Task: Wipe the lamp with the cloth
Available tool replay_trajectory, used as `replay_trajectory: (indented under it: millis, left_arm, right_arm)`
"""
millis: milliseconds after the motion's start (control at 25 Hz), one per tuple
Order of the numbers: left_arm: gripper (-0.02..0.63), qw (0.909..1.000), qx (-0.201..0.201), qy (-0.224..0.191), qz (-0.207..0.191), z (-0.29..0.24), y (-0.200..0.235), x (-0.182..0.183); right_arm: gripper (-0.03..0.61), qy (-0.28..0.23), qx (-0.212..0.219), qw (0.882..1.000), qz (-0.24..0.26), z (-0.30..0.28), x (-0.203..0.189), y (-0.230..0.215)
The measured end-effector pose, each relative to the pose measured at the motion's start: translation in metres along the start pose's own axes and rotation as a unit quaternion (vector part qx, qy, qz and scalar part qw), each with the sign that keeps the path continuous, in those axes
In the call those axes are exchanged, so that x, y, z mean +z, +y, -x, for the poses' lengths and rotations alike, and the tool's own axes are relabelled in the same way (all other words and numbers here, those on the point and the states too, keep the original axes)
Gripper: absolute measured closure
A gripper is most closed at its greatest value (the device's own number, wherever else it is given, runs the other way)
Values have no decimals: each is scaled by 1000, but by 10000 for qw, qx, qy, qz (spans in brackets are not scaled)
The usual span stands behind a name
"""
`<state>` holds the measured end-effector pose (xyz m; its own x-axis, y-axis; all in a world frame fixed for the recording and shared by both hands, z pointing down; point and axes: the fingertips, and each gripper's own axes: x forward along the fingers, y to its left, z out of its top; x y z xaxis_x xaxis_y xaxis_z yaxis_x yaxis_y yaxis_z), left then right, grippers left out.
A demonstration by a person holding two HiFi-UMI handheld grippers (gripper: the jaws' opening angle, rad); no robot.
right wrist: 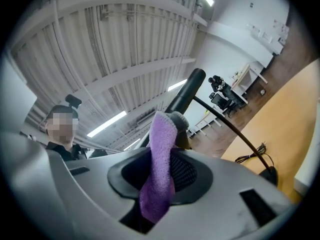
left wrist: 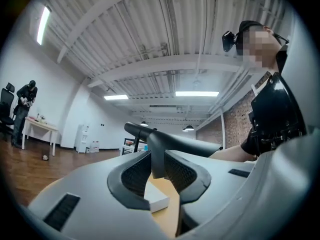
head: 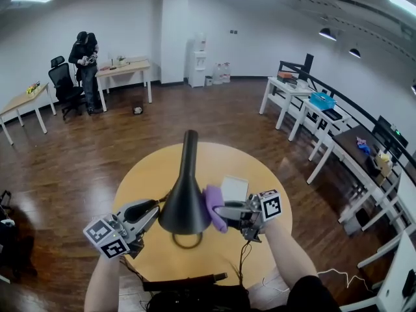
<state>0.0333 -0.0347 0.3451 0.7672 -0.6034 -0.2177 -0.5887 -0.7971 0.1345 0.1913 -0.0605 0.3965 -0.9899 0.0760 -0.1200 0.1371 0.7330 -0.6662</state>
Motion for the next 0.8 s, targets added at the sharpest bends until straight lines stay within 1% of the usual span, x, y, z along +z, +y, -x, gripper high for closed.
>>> replay_trajectory:
  millis: [160, 240, 280, 320, 360, 400, 440, 480, 520, 560, 600, 640, 680, 720, 760, 800]
  left_arm:
    - [546, 9998, 40, -168, 90, -1, -1, -1]
    - [548, 9997, 61, -223, 126, -3, -1, -1]
    - [549, 9996, 67, -236, 147, -3, 0, -2]
    - [552, 9996, 86, -232, 148, -3, 0, -2]
    - [552, 9997, 126, -200, 92, -2, 0, -3]
    - [552, 9997, 194, -114, -68, 0, 0, -4]
    - [552, 9990, 278, 44, -356, 0, -1, -6]
    - [560, 9962, 360, 272, -747, 0, -3, -10]
    - [594, 9907, 424, 532, -1174, -1, -5, -16]
    - [614, 9837, 474, 765, -1556, -3, -7, -23]
    - [614, 9778, 513, 914, -1817, -4, -7, -28]
    - [614, 9760, 535, 960, -1878, -5, -7, -31]
    - [614, 9793, 533, 929, -1719, -5, -7, -29]
    - [614, 9847, 513, 849, -1434, -5, -6, -27]
    - [614, 9892, 491, 750, -1159, -4, -5, -24]
    - [614, 9919, 481, 660, -973, -4, -5, -23]
  right_arm:
    - [480, 284, -176, 9993, 181, 3, 0, 1]
    - [477, 422, -267, 9983, 308, 4, 8, -2]
    - [477, 389, -396, 9977, 396, 5, 18, -6]
    - [477, 257, -626, 9965, 496, 7, 31, -13]
    - [477, 44, -957, 9935, 612, 8, 49, -24]
    - [477, -197, -1350, 9879, 741, 10, 71, -36]
    - [477, -414, -1734, 9802, 860, 9, 93, -48]
    - [477, -592, -2051, 9727, 908, 7, 113, -58]
    - [477, -749, -2292, 9670, 828, 2, 130, -66]
    - [477, -848, -2476, 9623, 743, -4, 145, -70]
    - [477, -829, -2624, 9575, 867, -11, 161, -72]
    - [477, -720, -2764, 9514, 1156, -20, 176, -71]
    - [477, -575, -2909, 9436, 1472, -28, 188, -69]
    - [477, -394, -3062, 9340, 1799, -37, 198, -68]
    - [477, -151, -3220, 9217, 2160, -45, 205, -67]
    - [477, 169, -3378, 9058, 2554, -52, 208, -69]
